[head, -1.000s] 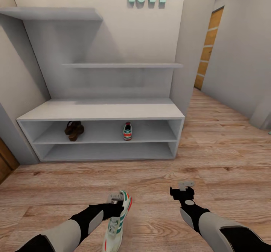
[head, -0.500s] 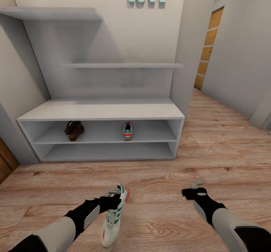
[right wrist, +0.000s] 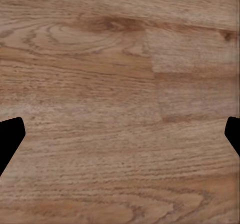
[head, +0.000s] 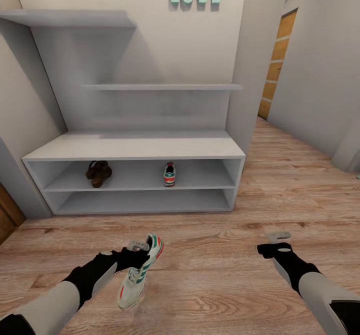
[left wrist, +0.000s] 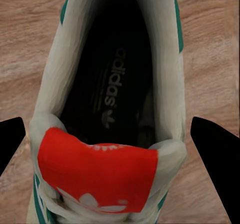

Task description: Pick up the two gym shoes and the two sandals from the corridor floor and place them onto the hallstand (shoe rack) in the corridor, making sure they are on the rack and not on the floor. Arrange them so the two gym shoes are next to each other and the two sandals are next to each other.

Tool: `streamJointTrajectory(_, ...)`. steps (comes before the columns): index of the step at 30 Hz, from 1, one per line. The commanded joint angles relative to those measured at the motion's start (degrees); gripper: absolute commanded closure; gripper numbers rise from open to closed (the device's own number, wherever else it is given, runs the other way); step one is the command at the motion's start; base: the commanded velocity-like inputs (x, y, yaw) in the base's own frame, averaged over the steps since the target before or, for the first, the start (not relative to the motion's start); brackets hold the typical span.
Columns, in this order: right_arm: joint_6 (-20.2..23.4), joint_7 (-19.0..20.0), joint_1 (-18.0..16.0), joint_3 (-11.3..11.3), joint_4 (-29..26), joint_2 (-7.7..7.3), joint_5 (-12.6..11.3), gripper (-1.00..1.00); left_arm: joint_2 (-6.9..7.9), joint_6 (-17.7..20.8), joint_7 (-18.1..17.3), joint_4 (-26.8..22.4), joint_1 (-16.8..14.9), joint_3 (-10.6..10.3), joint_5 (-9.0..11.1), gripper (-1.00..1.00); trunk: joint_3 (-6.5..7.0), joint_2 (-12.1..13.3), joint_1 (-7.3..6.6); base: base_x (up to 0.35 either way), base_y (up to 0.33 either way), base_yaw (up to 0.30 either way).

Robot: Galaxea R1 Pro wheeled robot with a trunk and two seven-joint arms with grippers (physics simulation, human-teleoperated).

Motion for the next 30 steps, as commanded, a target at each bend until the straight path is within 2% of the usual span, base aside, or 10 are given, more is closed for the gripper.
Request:
streamJointTrajectory(1,0.01,0.41,0.0,0.01,-0.02,-0.11,0.01,-1.0,0.55,-0.04,-1.83,-0.81,0.01,-0.01,-2.09,1.0,0.0,0.0,0.0,0.0,0.0,0.0)
streamJointTrajectory(4,-0.02,3.46,-0.01,0.07,-0.07,-0.56,0.14,-1.0,2.52,-0.07,-7.14,-4.58,0.01,0.08,-7.39,1.0,0.0,0.0,0.0,0.0,0.0,0.0)
streamJointTrajectory(7,-0.03,6.99,-0.01,0.09,-0.09,-1.42,0.66,-1.0,3.73,-0.09,-9.14,-7.39,0.01,0.11,-9.3,1.0,0.0,0.0,0.0,0.0,0.0,0.0)
streamJointTrajectory(14,-0.07,15.51,-0.02,0.14,-0.17,-3.0,4.12,-1.0,5.17,0.07,-11.79,-13.13,-0.17,0.18,-11.2,1.0,0.0,0.0,0.0,0.0,0.0,0.0)
streamJointTrajectory(19,-0.15,16.89,-0.02,0.12,-0.19,-3.22,6.85,-1.0,5.15,0.35,-12.05,-13.42,-1.7,0.21,-11.46,1.0,0.0,0.0,0.0,0.0,0.0,0.0)
streamJointTrajectory(23,-0.24,17.24,-0.02,0.11,-0.19,-3.28,7.79,-1.0,4.53,0.4,-11.4,-9.7,-2.3,0.24,-11.54,1.0,0.0,0.0,0.0,0.0,0.0,0.0)
streamJointTrajectory(25,-0.27,17.36,-0.02,0.11,-0.18,-3.3,8.11,-1.0,3.33,0.27,-7.74,-5.3,-2.51,0.27,-11.56,1.0,0.0,0.0,0.0,0.0,0.0,0.0)
streamJointTrajectory(27,-0.29,17.41,-0.02,0.11,-0.16,-3.3,8.27,-1.0,2.1,0.06,0.55,-1.68,-2.61,0.28,-11.53,1.0,0.0,0.0,0.0,0.0,0.0,0.0)
streamJointTrajectory(28,-0.3,17.44,-0.02,0.11,-0.16,-3.27,8.33,-1.0,1.34,-0.09,6.51,-0.28,-2.65,0.26,-11.5,1.0,0.0,0.0,0.0,0.0,0.0,0.0)
streamJointTrajectory(30,-0.31,17.45,-0.02,0.11,-0.14,-3.26,8.37,-1.0,0.39,-0.27,11.03,0.62,-2.68,0.21,-11.47,1.0,0.0,0.0,0.0,0.0,0.0,0.0)
